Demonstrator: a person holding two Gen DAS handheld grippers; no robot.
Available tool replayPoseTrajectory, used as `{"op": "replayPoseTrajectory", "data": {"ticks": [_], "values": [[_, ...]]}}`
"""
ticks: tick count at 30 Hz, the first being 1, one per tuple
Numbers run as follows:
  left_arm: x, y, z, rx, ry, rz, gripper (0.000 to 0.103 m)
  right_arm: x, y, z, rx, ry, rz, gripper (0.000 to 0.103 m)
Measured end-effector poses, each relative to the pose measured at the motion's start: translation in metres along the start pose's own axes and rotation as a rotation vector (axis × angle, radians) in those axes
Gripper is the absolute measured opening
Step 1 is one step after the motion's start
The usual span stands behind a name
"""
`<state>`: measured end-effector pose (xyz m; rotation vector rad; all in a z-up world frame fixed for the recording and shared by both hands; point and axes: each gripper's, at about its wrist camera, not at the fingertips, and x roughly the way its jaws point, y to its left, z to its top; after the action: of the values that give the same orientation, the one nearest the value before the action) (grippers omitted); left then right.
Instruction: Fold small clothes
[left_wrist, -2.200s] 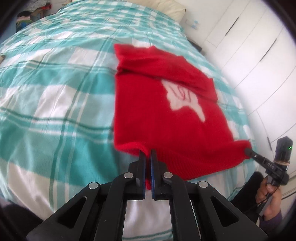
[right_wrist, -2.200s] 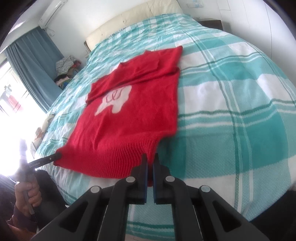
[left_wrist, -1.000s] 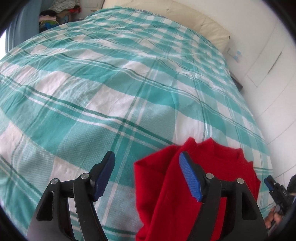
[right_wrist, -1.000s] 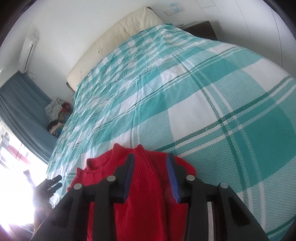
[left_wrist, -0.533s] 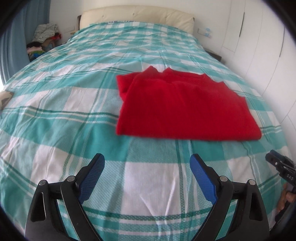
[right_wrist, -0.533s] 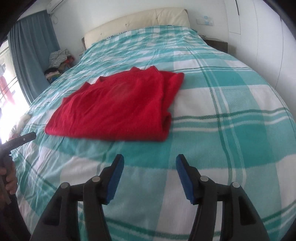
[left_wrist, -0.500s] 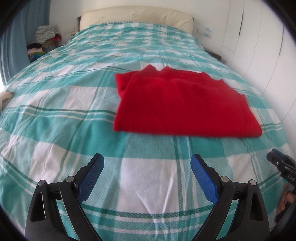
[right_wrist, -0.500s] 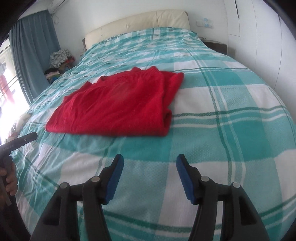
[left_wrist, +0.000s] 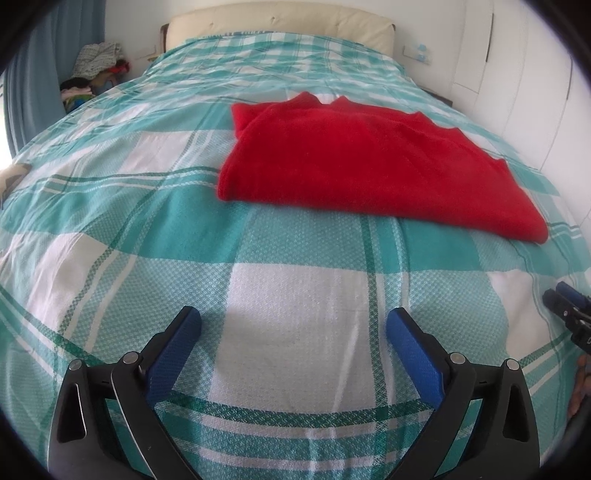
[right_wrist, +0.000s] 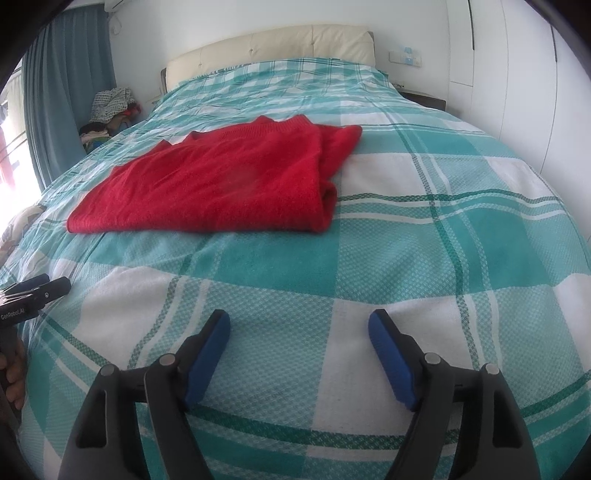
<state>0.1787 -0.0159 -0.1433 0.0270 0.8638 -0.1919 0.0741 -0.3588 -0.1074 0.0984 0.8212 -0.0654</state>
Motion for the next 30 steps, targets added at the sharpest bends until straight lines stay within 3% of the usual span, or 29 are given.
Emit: {"op": "replayPoseTrajectory", "data": {"ticks": [30], "values": [[0.0046,-0.0018,-0.0008,0.004,0.017,0.011,0.103,0.0011,0.0011,0.0004,-0.007,0.002,-0.004,0.08]]}}
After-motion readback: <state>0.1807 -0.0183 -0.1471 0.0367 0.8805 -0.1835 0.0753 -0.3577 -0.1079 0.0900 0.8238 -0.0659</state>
